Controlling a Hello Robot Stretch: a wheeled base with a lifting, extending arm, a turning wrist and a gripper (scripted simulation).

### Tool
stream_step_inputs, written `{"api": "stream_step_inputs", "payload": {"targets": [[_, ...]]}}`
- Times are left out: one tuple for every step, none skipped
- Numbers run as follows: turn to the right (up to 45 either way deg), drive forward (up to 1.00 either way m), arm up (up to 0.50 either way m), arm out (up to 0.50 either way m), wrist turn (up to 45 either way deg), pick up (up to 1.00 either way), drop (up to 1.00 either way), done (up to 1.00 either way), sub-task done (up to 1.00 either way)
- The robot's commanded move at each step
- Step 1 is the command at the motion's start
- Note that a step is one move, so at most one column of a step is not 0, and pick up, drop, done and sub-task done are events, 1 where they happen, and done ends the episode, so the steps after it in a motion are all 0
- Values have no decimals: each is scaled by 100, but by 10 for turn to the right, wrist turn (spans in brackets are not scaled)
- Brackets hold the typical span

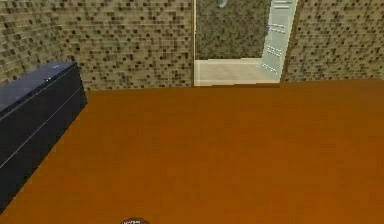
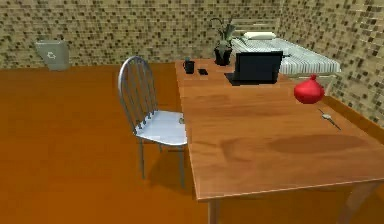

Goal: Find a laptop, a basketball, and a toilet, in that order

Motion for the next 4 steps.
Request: {"api": "stream_step_inputs", "payload": {"targets": [[120, 0, 0, 0, 0, 0, 0, 0, 0], [0, 75, 0, 0, 0, 0, 0, 0, 0], [0, 100, 0, 0, 0, 0, 0, 0, 0], [30, 0, 0, 0, 0, 0, 0, 0, 0]]}}
